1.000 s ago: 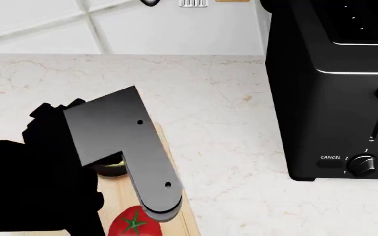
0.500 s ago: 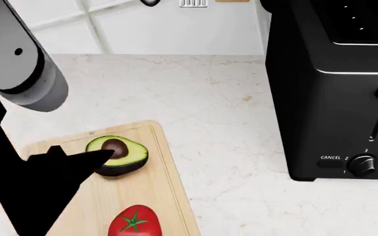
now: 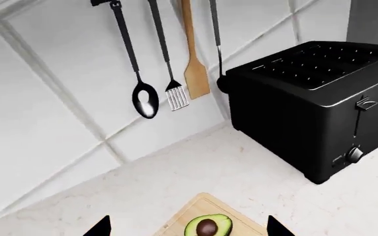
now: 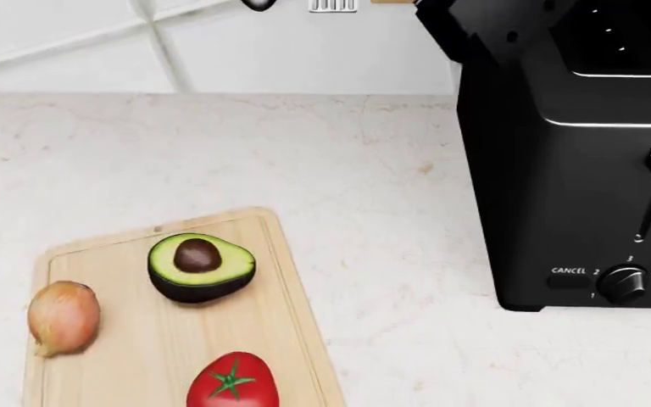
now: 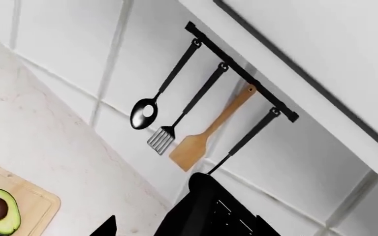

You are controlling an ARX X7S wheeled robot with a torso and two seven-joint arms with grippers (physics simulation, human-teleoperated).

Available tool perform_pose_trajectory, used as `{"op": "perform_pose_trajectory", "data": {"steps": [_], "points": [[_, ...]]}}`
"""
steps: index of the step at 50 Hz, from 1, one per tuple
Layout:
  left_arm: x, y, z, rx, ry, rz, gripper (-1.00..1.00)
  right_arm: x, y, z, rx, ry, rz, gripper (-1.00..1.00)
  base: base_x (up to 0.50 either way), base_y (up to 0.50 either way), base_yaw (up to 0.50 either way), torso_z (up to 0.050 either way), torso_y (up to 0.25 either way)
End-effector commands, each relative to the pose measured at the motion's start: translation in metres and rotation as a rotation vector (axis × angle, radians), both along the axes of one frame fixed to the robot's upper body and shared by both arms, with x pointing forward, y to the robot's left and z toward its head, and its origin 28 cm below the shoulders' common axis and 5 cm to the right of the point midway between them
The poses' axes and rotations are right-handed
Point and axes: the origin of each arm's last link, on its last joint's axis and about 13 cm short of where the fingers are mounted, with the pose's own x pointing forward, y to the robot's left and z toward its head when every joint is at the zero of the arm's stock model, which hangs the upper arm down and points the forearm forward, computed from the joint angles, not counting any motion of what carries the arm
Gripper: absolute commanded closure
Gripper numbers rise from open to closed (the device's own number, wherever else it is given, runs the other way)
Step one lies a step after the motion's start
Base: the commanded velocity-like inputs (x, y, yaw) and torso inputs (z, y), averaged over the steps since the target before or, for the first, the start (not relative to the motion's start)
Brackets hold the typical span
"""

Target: Place the avocado, onion, tomato and bell pepper on the cutting board.

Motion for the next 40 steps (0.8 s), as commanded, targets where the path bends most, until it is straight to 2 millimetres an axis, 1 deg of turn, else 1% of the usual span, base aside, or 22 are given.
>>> {"op": "perform_pose_trajectory", "data": {"steps": [1, 8, 13, 16, 17, 18, 21, 25, 26, 27, 29, 30, 32, 33, 34, 37, 40], "points": [[-0.027, 0.011, 0.005, -0.080, -0.124, 0.035, -1.00, -0.012, 0.007, -0.001, -0.016, -0.024, 0.047, -1.00, -0.38, 0.00, 0.00, 0.000, 0.010], [-0.033, 0.014, 0.007, -0.101, -0.145, 0.045, -1.00, -0.014, 0.007, -0.002, -0.015, -0.021, 0.052, -1.00, -0.43, 0.00, 0.00, 0.000, 0.000], [-0.034, 0.016, 0.006, -0.119, -0.150, 0.047, -1.00, -0.015, 0.008, -0.001, -0.008, -0.025, 0.056, -1.00, -0.45, 0.00, 0.00, 0.000, 0.000], [-0.032, 0.017, 0.003, -0.133, -0.148, 0.043, -1.00, -0.016, 0.008, -0.002, 0.042, -0.081, 0.034, -1.00, -0.30, 0.00, 0.00, 0.000, 0.000], [-0.032, 0.017, 0.002, -0.137, -0.149, 0.042, -1.00, -0.016, 0.009, -0.007, 0.055, -0.099, 0.038, -1.00, 0.00, 0.00, 0.00, 0.000, 0.000], [-0.031, 0.017, 0.002, -0.145, -0.152, 0.046, -1.00, -0.015, 0.011, -0.010, 0.112, -0.145, 0.021, -1.00, 0.00, 0.00, 0.00, 0.000, 0.000], [-0.030, 0.018, -0.001, -0.155, -0.151, 0.053, -1.00, -0.017, 0.015, -0.026, 0.199, -0.146, 0.042, -1.00, 0.00, 0.00, 0.00, 0.000, 0.000], [-0.030, 0.022, -0.004, -0.183, -0.178, 0.085, -1.00, -0.029, 0.020, -0.045, 0.299, -0.189, 0.057, -1.00, 0.00, 0.00, 0.00, 0.000, 0.000], [-0.030, 0.023, -0.004, -0.211, -0.188, 0.093, -1.00, -0.032, 0.021, -0.049, 0.312, -0.200, 0.051, -1.00, 0.00, 0.00, 0.00, 0.000, 0.000], [-0.030, 0.023, -0.005, -0.204, -0.195, 0.095, -1.00, -0.034, 0.022, -0.052, 0.310, -0.208, 0.040, -1.00, 0.00, 0.00, 0.00, 0.000, 0.000], [-0.031, 0.025, -0.007, -0.219, -0.228, 0.118, -1.00, -0.038, 0.025, -0.061, 0.369, -0.218, 0.068, -1.00, 0.00, 0.00, 0.00, 0.000, 0.000], [-0.030, 0.026, -0.008, -0.230, -0.230, 0.125, -1.00, -0.039, 0.027, -0.065, 0.363, -0.224, 0.063, -1.00, 0.00, 0.00, 0.00, 0.000, 0.000], [-0.029, 0.027, -0.011, -0.222, -0.242, 0.146, -1.00, -0.041, 0.025, -0.070, 0.417, -0.229, 0.054, -1.00, 0.00, 0.00, 0.00, 0.000, 0.000], [-0.030, 0.028, -0.012, -0.220, -0.248, 0.153, -1.00, -0.042, 0.025, -0.071, 0.409, -0.231, 0.052, -1.00, 0.00, 0.00, 0.00, 0.000, 0.000], [-0.032, 0.030, -0.013, -0.229, -0.263, 0.172, -1.00, -0.044, 0.023, -0.077, 0.432, -0.242, 0.032, -1.00, 0.00, 0.00, 0.00, 0.000, 0.000], [-0.032, 0.032, -0.016, -0.244, -0.278, 0.195, -1.00, -0.048, 0.020, -0.085, 0.507, -0.247, 0.016, -1.00, 0.00, 0.00, 0.00, 0.000, 0.000], [-0.031, 0.032, -0.020, -0.258, -0.277, 0.199, -1.00, -0.048, 0.019, -0.091, 0.522, -0.259, -0.016, -1.00, 0.00, 0.00, 0.00, 0.000, 0.000]]}}
